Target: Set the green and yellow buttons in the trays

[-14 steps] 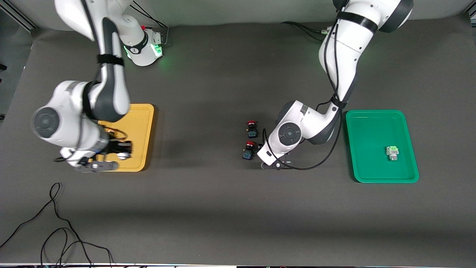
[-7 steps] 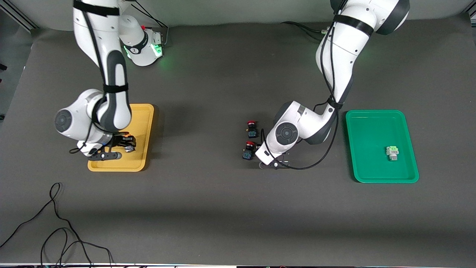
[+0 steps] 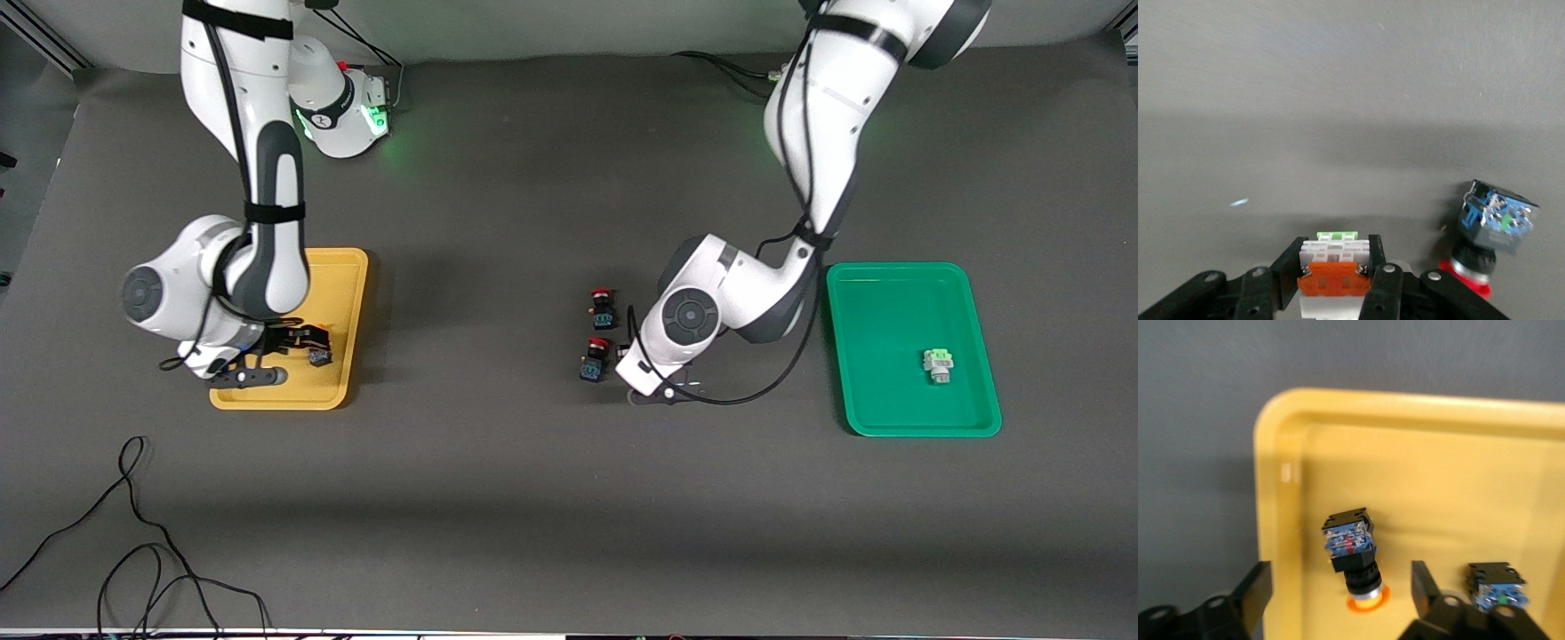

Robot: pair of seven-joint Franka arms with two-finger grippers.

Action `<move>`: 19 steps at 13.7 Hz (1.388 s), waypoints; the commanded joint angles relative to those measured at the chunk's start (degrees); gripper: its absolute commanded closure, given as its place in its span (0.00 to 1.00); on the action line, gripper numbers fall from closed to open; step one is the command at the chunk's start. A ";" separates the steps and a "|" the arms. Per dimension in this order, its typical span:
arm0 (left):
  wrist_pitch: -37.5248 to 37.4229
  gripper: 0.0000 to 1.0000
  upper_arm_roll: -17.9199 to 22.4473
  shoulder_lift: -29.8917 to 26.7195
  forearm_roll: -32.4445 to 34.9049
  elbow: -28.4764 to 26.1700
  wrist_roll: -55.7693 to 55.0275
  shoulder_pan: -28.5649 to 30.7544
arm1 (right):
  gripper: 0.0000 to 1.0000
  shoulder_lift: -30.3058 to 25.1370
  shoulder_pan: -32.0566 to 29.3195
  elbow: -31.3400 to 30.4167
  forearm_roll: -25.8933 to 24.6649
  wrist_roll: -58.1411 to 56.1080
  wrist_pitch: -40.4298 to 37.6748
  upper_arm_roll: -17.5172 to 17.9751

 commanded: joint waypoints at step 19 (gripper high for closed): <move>-12.29 1.00 0.15 -14.08 9.86 -9.06 39.48 32.36 | 0.00 -13.56 4.71 35.21 -27.10 18.61 -36.33 -7.62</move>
